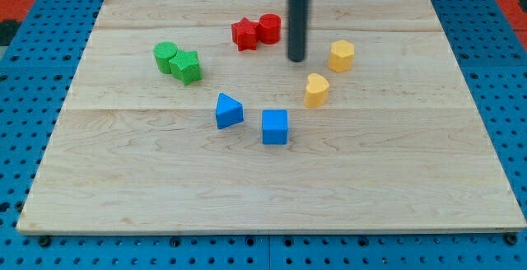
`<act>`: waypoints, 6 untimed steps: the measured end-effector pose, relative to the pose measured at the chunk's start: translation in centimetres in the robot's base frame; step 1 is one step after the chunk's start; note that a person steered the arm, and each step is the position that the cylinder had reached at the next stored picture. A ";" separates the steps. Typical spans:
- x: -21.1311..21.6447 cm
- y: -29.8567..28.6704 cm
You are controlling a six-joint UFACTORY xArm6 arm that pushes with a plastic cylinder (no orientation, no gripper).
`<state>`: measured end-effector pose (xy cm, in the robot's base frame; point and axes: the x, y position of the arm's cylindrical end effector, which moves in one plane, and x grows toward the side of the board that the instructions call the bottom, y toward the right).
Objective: Slide the yellow hexagon closer to the yellow heart
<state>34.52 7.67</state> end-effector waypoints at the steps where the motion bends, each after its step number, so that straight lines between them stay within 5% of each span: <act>1: 3.1 0.4; 2: 2.6 8.3; 3: -3.0 9.0; 5: 2.5 -0.4; 6: 2.6 9.4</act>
